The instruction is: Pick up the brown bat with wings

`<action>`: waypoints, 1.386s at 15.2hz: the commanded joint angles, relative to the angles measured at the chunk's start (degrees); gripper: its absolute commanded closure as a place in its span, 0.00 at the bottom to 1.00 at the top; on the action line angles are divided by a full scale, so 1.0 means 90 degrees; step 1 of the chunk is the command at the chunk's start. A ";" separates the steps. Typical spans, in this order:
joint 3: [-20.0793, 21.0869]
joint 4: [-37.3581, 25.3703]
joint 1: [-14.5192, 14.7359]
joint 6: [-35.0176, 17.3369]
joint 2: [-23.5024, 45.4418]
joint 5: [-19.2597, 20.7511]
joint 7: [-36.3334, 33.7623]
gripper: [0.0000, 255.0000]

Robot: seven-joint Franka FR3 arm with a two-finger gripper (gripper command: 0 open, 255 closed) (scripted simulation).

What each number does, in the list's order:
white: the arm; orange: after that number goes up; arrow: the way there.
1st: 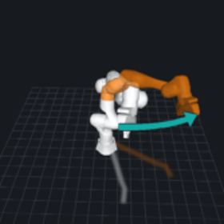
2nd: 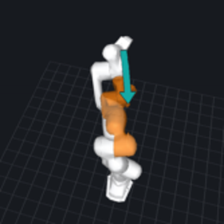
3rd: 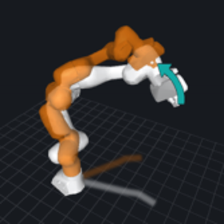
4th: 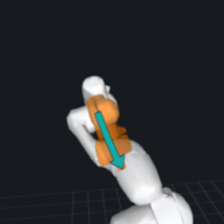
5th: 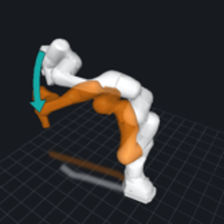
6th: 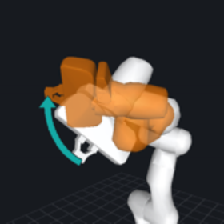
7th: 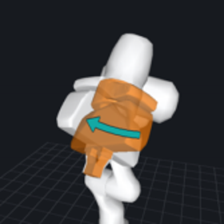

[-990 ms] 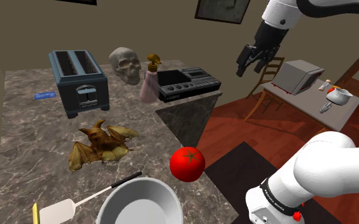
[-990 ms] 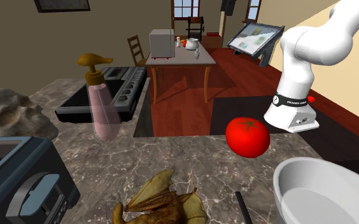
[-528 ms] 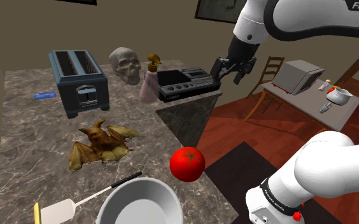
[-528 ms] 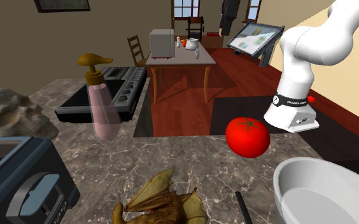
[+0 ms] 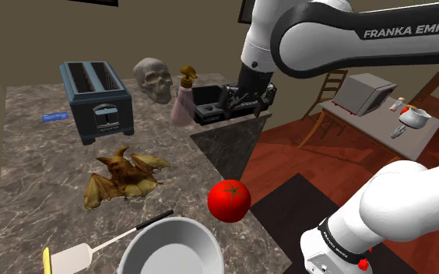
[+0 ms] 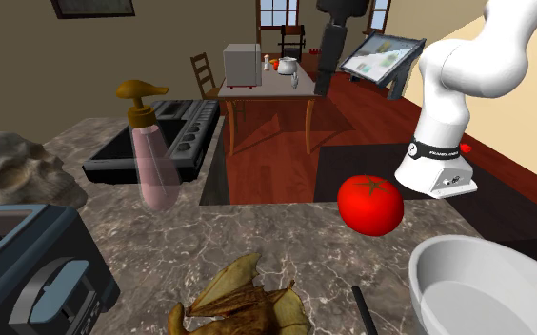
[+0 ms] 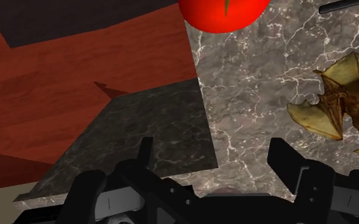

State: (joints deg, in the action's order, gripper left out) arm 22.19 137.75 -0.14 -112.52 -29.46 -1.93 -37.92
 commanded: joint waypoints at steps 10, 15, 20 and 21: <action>0.1537 -0.1429 -0.0369 -0.0920 0.2741 0.1159 -0.2902 0.00; 0.1734 -0.2504 -0.0109 -0.0871 0.4309 0.2308 -0.4355 0.00; 0.1476 -0.3848 0.0574 -0.0567 0.5807 0.3227 -0.5420 0.00; 0.1395 -0.4151 0.0734 -0.0491 0.6091 0.3361 -0.5574 0.00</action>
State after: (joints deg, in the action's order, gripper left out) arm 35.43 103.13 5.01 -117.53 22.52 26.76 -86.31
